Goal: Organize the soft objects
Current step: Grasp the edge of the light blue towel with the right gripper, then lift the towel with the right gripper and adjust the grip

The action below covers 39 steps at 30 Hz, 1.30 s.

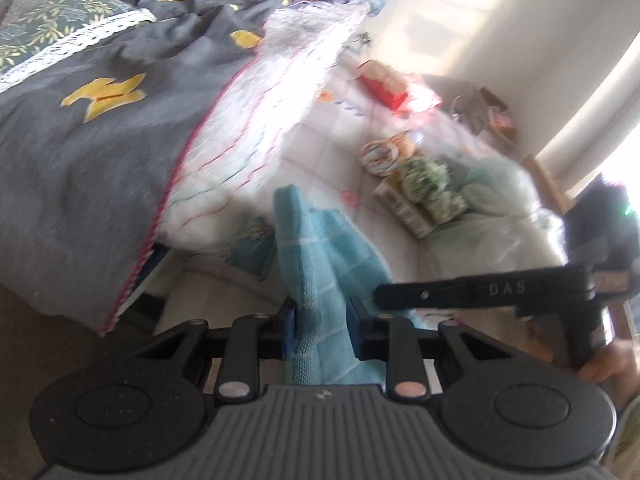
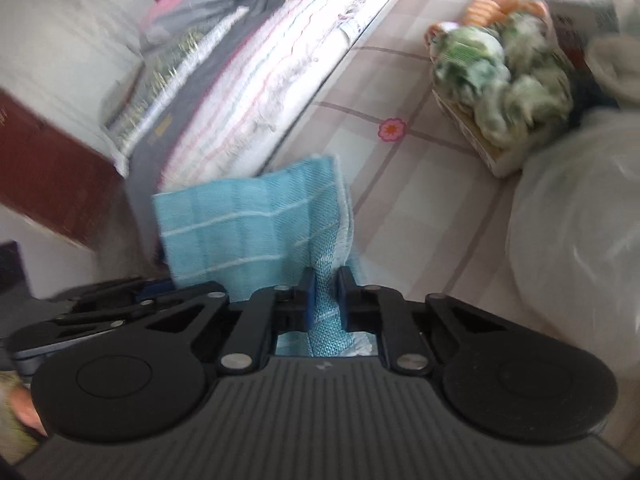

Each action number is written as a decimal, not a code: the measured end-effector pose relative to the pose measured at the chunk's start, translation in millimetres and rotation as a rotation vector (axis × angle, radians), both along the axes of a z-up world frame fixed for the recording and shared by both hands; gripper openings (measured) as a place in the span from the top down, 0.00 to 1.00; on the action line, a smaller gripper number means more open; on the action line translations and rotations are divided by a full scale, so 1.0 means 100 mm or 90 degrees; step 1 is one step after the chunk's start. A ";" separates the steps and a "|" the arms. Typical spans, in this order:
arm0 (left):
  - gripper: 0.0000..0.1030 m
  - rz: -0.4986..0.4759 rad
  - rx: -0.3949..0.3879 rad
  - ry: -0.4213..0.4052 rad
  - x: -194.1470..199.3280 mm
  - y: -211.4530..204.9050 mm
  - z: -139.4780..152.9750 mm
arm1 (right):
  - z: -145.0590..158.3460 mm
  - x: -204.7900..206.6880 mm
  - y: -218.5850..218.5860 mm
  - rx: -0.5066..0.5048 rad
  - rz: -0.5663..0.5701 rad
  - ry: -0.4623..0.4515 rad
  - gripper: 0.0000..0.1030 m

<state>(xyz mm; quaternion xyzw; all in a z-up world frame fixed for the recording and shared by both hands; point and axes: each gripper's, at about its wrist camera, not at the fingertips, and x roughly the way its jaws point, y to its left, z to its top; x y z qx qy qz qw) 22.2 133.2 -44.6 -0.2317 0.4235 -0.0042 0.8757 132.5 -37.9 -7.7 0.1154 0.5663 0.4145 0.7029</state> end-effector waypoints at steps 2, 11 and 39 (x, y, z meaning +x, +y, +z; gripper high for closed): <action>0.74 -0.011 -0.020 -0.009 0.06 -0.02 0.02 | -0.02 0.01 -0.08 0.023 -0.014 0.025 0.90; 0.45 -0.064 -0.054 -0.027 0.35 -0.27 -0.04 | -0.36 0.13 -0.39 0.110 -0.111 0.183 0.84; 0.77 -0.023 -0.141 0.063 0.17 0.08 -0.12 | -0.12 0.07 -0.42 0.165 -0.081 0.103 0.60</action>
